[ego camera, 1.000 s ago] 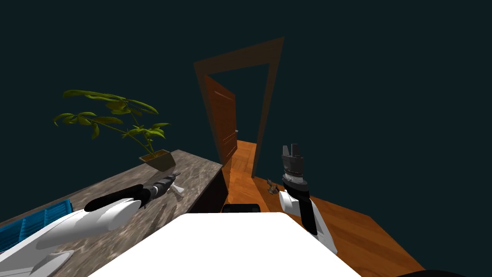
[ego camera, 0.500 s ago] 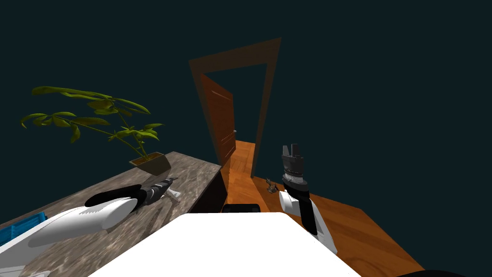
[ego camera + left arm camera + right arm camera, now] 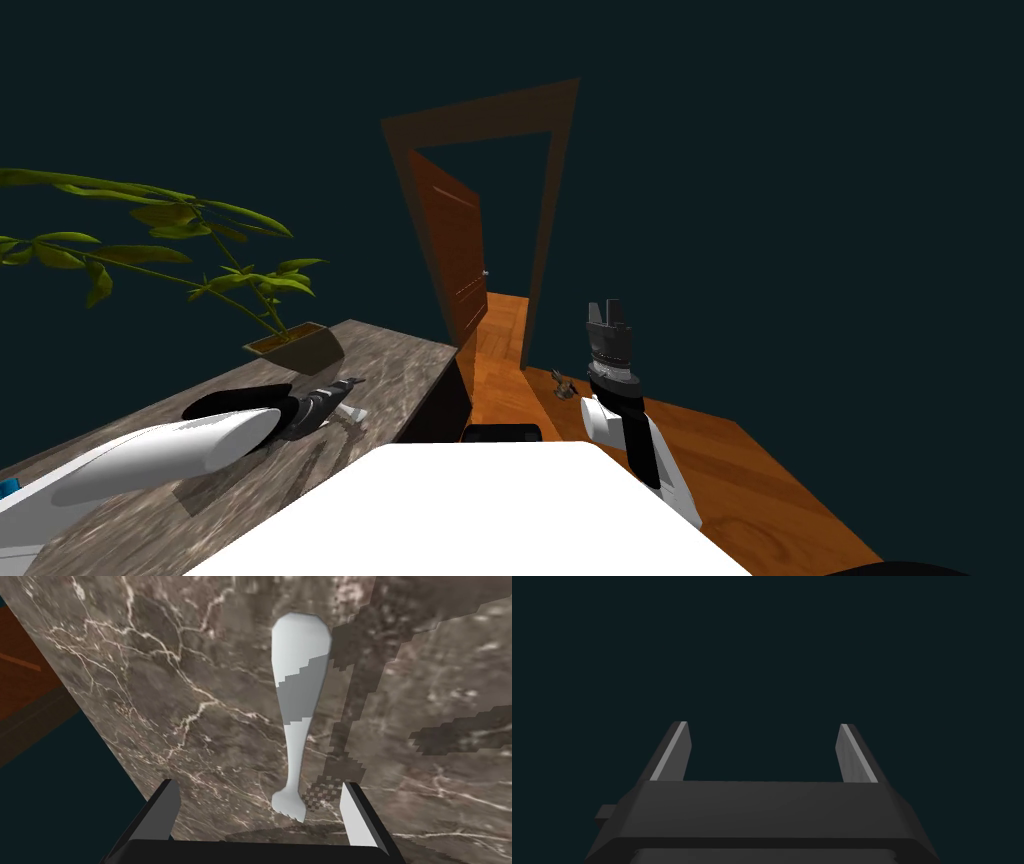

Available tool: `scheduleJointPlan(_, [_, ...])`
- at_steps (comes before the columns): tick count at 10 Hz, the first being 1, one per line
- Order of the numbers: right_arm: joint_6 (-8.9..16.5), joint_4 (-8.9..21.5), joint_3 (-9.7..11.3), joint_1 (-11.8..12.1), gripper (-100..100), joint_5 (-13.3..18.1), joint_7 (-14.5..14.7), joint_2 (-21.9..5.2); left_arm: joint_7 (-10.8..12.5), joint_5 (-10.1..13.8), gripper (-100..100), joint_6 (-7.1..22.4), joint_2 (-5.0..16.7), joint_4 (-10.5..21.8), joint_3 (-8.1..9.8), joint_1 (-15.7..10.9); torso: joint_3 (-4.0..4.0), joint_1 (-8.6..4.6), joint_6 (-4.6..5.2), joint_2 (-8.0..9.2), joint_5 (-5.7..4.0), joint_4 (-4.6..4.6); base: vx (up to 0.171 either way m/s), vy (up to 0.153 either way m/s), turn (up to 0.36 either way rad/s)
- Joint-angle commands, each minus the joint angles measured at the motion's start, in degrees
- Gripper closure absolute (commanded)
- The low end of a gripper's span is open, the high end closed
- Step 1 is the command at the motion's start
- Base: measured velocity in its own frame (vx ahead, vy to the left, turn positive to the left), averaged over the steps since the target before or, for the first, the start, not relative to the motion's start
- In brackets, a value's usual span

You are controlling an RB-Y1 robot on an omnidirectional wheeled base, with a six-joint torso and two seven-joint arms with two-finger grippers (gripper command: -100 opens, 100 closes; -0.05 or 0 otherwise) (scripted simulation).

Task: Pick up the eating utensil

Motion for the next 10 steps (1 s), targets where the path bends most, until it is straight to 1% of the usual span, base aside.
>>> scheduleJointPlan(1, [0.0,0.0,0.0,0.0,0,0.0,0.0,0.0,-0.1,0.5,-100,1.9,0.6,0.3,-0.09,-0.2,0.0,0.0,0.0,0.0,0.0,0.0,0.014,0.015,-0.043])
scheduleJointPlan(2, [0.0,0.0,0.0,0.0,0,0.0,0.0,0.0,-0.4,1.8,-100,4.0,1.7,0.9,-0.09,-0.2,0.01,-0.01,-0.02,0.01,0.0,0.0,0.013,0.015,-0.068])
scheduleJointPlan(3, [0.0,0.0,0.0,0.0,0,0.0,0.0,0.0,-0.4,1.8,-100,4.4,1.7,0.9,-0.09,-0.2,0.0,-0.01,0.0,0.01,0.0,0.0,0.012,0.014,-0.046])
scheduleJointPlan(4, [0.0,0.0,0.0,0.0,0,0.0,0.0,0.0,-0.7,2.9,-100,6.6,2.8,1.4,-0.13,-0.3,0.01,-0.01,-0.02,0.02,0.0,0.0,0.014,0.014,-0.072])
scheduleJointPlan(5, [0.0,0.0,0.0,0.0,0,0.0,0.0,0.0,-0.9,4.0,-100,8.2,3.8,1.9,-0.2,-0.3,0.0,-0.01,-0.01,0.01,0.0,0.0,0.021,0.021,-0.116])
scheduleJointPlan(6, [0.0,0.0,0.0,0.0,0,0.0,0.0,0.0,-0.9,4.0,-100,8.7,3.8,1.9,-0.2,-0.3,-0.01,0.01,0.0,-0.01,0.01,0.0,0.014,0.018,-0.034])
scheduleJointPlan(8, [0.0,0.0,0.0,0.0,0,0.0,0.0,0.0,-1.3,5.8,-100,12.2,5.6,2.8,-0.4,-0.3,0.01,-0.02,-0.02,0.02,0.0,0.0,0.013,0.016,-0.065])
scheduleJointPlan(10, [0.0,0.0,0.0,0.0,0,0.0,0.0,0.0,-1.6,7.1,-100,14.8,7.0,3.5,-0.66,-0.2,0.0,0.0,-0.02,0.01,0.0,0.0,0.012,0.019,-0.07])
